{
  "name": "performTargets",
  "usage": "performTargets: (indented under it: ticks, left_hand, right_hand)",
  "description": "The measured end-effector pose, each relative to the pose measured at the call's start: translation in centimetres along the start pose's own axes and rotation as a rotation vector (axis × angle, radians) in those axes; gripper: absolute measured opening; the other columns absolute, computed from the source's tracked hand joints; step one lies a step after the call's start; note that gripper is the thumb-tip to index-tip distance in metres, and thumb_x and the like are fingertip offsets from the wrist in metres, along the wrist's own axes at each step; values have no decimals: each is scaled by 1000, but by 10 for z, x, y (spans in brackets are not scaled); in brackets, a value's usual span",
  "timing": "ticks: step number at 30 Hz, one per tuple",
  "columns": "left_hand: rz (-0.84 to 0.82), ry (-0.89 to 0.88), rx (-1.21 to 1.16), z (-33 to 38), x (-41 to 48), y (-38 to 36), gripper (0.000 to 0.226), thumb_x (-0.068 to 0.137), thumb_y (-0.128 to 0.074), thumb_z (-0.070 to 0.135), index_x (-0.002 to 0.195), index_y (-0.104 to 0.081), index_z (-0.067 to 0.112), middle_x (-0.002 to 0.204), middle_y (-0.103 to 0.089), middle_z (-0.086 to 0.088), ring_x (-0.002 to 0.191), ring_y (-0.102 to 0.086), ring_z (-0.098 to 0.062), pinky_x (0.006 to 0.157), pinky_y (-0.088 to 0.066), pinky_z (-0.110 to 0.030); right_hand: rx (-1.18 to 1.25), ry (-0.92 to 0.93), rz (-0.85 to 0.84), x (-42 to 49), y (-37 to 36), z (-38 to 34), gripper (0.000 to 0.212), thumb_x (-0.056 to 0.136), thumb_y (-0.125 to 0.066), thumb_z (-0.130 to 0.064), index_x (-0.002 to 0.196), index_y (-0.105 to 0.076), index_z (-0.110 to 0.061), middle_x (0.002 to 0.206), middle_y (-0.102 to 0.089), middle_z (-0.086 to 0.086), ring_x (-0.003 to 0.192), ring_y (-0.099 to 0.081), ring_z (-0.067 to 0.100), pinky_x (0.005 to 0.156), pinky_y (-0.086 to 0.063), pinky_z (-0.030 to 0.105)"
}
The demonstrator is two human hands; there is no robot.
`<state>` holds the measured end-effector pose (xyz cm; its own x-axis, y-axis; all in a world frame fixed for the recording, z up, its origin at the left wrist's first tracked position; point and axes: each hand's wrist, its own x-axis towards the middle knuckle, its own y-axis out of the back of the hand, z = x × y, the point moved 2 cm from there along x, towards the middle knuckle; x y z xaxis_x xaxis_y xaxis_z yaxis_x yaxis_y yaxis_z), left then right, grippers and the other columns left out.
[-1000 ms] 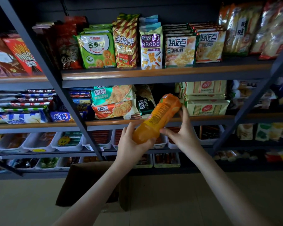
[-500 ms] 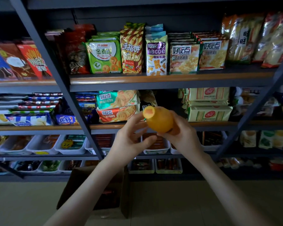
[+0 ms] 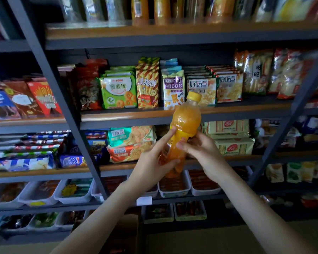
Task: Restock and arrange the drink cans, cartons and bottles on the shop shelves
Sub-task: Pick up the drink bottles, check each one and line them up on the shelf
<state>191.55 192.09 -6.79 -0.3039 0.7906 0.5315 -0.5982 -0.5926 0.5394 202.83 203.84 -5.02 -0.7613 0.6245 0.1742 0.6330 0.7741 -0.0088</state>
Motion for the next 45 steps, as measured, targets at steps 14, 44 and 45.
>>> performTargets:
  ticks: [14, 44, 45]
  left_hand:
    - [216, -557, 450, 109, 213, 39, 57, 95, -47, 44, 147, -24, 47, 138, -44, 13, 120, -45, -1, 91, -45, -18]
    - [158, -279, 863, 86, 449, 13, 79, 92, -62, 36, 149, -8, 32, 159, -2, -6, 102, -63, -15, 84, -52, -21]
    - [182, -287, 891, 82, 445, 26, 77, 93, -60, 38, 150, -9, 31, 159, -4, -4, 115, -58, -17, 87, -52, -22]
  right_hand:
    - [-229, 761, 408, 77, 125, -194, 56, 66, -87, -19, 113, -56, -26, 102, -71, -5, 97, -67, 7, 84, -51, 19]
    - [-909, 249, 398, 312, 254, -246, 83, 88, -66, -45, 146, -21, -6, 112, -60, 8, 86, -61, 16, 65, -47, 23]
    - [-1011, 291, 461, 306, 251, -247, 88, 88, -65, -45, 149, -15, -6, 118, -57, 11, 94, -62, 18, 70, -50, 25]
